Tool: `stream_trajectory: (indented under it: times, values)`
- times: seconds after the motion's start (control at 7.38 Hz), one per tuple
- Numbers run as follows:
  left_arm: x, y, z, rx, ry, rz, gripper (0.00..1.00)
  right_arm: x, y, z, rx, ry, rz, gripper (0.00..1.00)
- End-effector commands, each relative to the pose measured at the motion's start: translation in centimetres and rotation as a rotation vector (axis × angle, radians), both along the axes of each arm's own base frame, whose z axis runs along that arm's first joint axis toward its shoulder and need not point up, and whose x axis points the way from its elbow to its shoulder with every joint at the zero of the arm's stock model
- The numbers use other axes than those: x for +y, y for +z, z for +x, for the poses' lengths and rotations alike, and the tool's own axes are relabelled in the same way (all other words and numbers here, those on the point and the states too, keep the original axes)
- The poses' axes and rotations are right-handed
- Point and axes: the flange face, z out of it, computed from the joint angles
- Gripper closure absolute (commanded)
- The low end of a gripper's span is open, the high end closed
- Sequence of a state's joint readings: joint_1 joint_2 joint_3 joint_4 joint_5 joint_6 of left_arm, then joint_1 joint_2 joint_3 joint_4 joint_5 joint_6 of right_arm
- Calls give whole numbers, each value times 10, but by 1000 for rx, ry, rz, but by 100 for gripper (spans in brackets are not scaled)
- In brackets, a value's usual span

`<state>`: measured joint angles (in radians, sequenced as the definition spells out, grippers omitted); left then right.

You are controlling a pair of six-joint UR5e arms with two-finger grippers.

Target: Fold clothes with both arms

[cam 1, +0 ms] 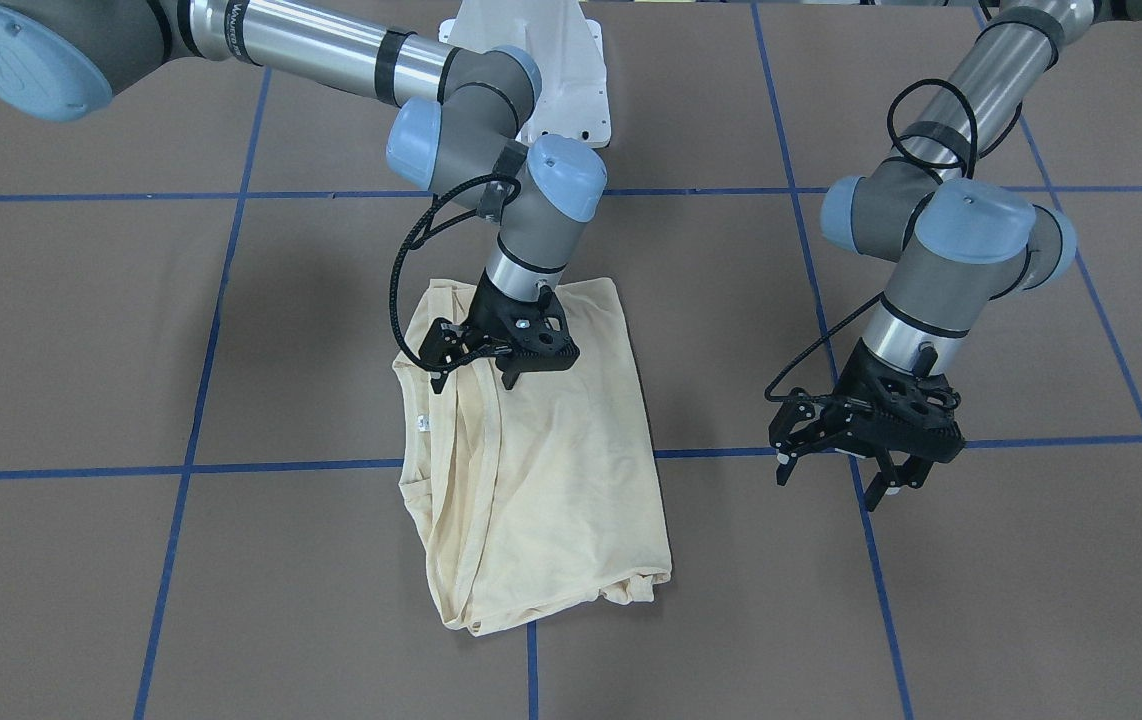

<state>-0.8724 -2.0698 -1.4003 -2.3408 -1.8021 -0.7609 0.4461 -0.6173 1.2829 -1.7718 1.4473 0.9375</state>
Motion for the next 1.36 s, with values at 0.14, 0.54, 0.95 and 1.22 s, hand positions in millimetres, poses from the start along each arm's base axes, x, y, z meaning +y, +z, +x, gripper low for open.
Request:
stream_trajectory:
  times: [0.14,0.54,0.95,1.22]
  values:
    - [1,1,3,-2,3,-1,0,7,7,-1,18,-34,-30,12]
    - [2,2,4,-3,5,-2,0,9,1,6,52,-89,-18,54]
    - [5,1,9,7,3,-14,0,16,14,27,68,-103,-14,71]
    - [5,1,9,8,3,-12,0,17,3,29,37,-80,-12,100]
